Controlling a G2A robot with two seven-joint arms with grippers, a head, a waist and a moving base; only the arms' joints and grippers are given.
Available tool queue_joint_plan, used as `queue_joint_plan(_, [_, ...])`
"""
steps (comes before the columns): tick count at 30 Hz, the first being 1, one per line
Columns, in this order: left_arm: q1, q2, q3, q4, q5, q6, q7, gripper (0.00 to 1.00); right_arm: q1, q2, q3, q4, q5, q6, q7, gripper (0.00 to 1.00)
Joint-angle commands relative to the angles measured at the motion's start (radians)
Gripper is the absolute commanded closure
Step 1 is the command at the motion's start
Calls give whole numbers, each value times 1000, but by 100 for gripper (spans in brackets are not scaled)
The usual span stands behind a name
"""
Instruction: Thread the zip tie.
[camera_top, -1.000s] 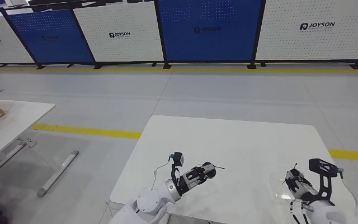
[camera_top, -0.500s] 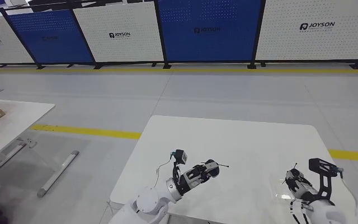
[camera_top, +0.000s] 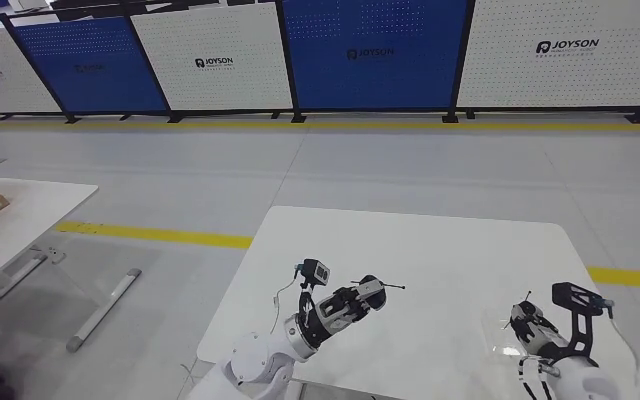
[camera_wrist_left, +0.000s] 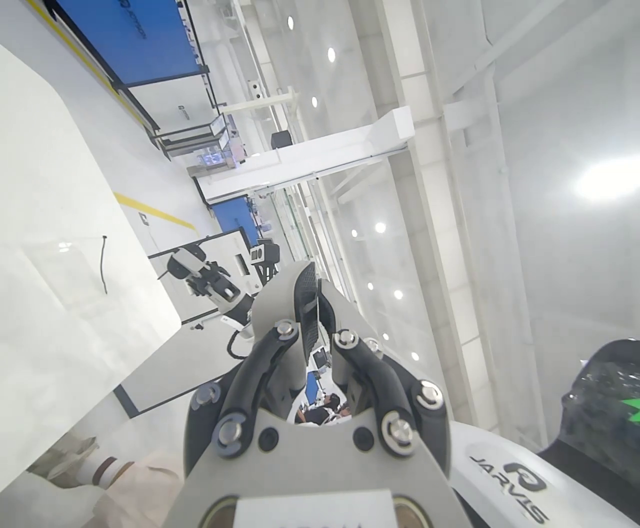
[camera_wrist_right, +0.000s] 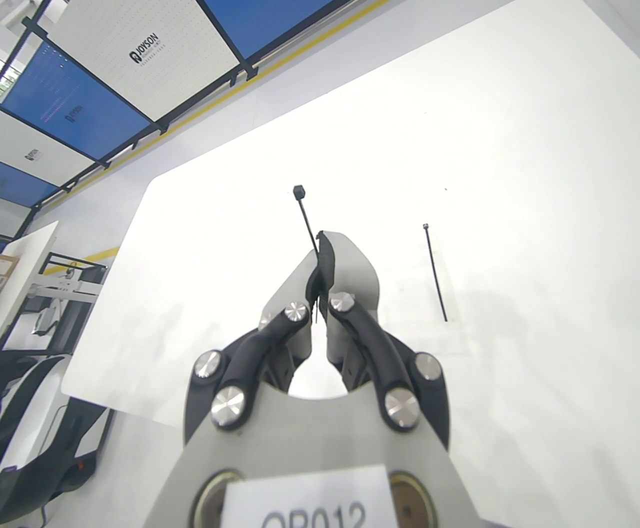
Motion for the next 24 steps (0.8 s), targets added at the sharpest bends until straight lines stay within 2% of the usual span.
queue_joint_plan(1, [0, 0, 0, 0, 0, 0, 0, 100, 0, 0, 0, 0, 0, 0, 0, 100])
queue_joint_plan(2, [-1, 0, 1, -1, 3, 2, 1, 100, 0, 0, 0, 0, 0, 0, 0, 100])
queue_joint_plan(4, [-10, 0, 19, -8, 68, 20, 8, 100, 0, 0, 0, 0, 0, 0, 0, 100])
queue_joint_plan(7, [-25, -4, 65, -2, 161, 45, 23, 100, 0, 0, 0, 0, 0, 0, 0, 100])
queue_joint_plan(12, [-69, -14, 137, 64, 243, 80, 60, 100, 0, 0, 0, 0, 0, 0, 0, 100])
queue_joint_plan(14, [-96, -18, 158, 104, 336, 105, 107, 100, 0, 0, 0, 0, 0, 0, 0, 100])
queue_joint_plan(15, [-101, -20, 165, 112, 357, 111, 129, 100, 0, 0, 0, 0, 0, 0, 0, 100])
queue_joint_plan(20, [-101, -20, 165, 112, 357, 111, 129, 100, 0, 0, 0, 0, 0, 0, 0, 100])
queue_joint_plan(22, [-101, -20, 165, 112, 357, 111, 129, 100, -5, -5, 2, -15, 9, 5, -96, 100])
queue_joint_plan(24, [-101, -20, 165, 112, 357, 111, 129, 100, -43, -12, 2, -40, 84, -18, -187, 100])
